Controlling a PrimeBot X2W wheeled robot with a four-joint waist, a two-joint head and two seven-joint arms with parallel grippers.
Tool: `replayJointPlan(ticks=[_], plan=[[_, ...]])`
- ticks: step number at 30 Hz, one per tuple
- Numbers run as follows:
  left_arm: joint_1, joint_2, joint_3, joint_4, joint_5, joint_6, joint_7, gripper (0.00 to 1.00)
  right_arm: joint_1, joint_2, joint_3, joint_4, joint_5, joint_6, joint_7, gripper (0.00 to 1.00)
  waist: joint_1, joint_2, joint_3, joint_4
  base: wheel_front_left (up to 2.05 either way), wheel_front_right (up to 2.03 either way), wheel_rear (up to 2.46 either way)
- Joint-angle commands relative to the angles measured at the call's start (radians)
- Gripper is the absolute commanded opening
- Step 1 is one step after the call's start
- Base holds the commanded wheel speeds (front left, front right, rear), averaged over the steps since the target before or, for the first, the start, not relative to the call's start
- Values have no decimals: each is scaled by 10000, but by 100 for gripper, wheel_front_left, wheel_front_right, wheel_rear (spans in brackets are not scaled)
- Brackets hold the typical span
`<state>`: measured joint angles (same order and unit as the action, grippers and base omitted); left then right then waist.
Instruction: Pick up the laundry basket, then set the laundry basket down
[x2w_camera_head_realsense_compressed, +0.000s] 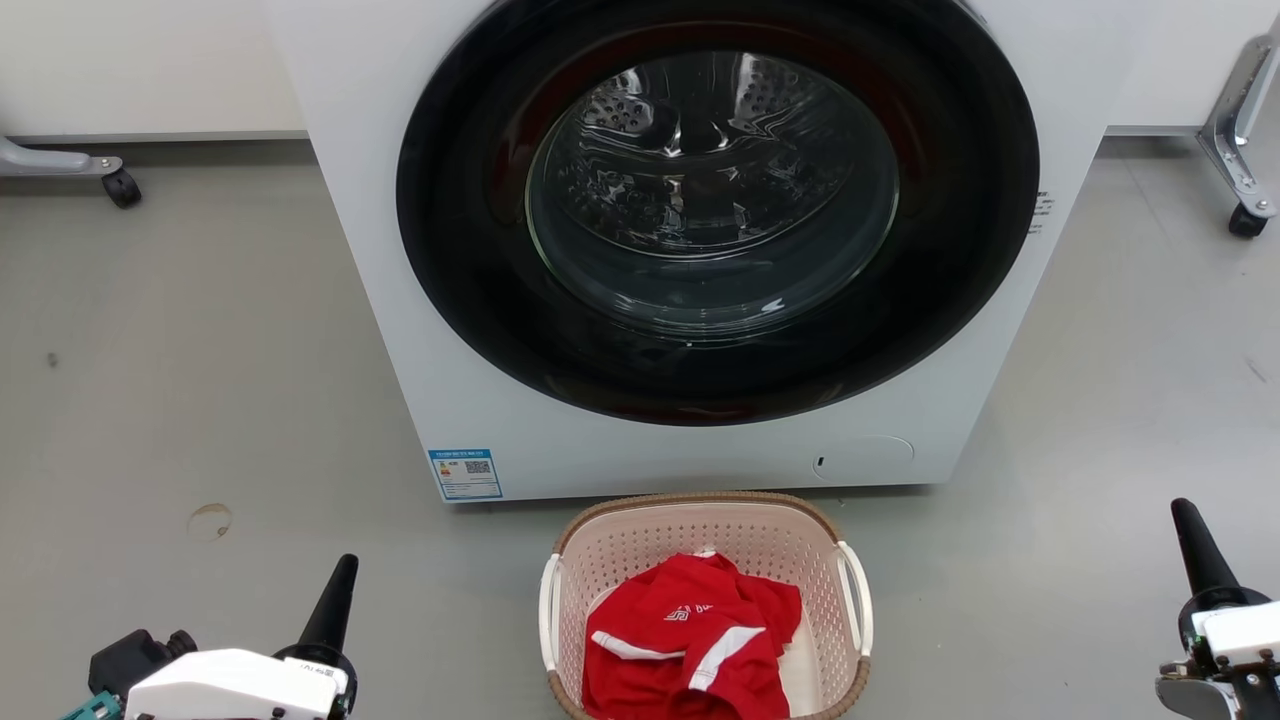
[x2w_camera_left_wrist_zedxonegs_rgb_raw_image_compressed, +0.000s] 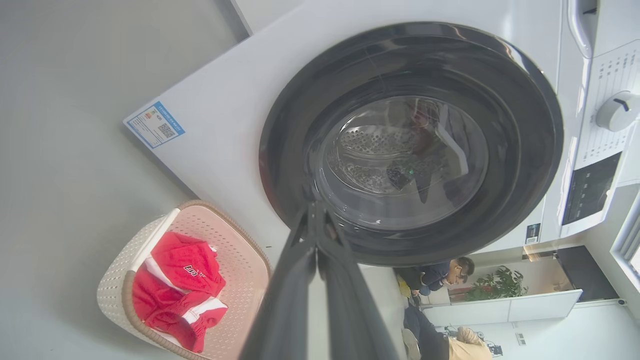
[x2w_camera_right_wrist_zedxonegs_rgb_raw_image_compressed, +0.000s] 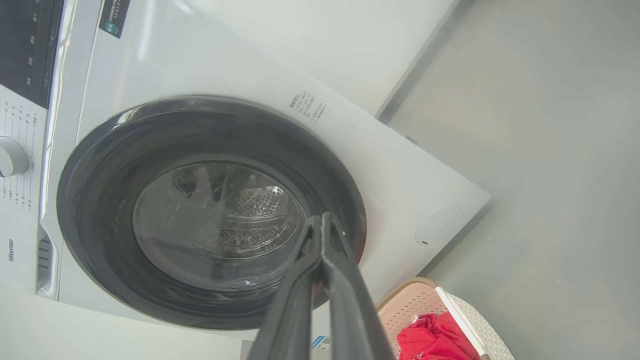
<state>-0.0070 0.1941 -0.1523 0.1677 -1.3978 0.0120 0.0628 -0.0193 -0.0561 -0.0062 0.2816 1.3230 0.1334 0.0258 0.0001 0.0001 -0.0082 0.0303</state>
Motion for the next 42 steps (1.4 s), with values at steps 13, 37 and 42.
replayJointPlan(ticks=[13,37,42], plan=[[-752,-468,1189,189,-979,-634,167,0,-701,-147,-382,-322,1248,-21,363,0,0,-1,45,-121,0,0,0],[-993,-1288,2455,769,-2279,-1427,339,0,-881,16,-1025,-371,2898,-27,833,0,-1,-1,113,-303,0,0,0],[-994,-1298,2469,769,-2268,-1427,350,0,-881,19,-1029,-371,2894,-27,837,0,-1,-1,113,-303,0,0,0]])
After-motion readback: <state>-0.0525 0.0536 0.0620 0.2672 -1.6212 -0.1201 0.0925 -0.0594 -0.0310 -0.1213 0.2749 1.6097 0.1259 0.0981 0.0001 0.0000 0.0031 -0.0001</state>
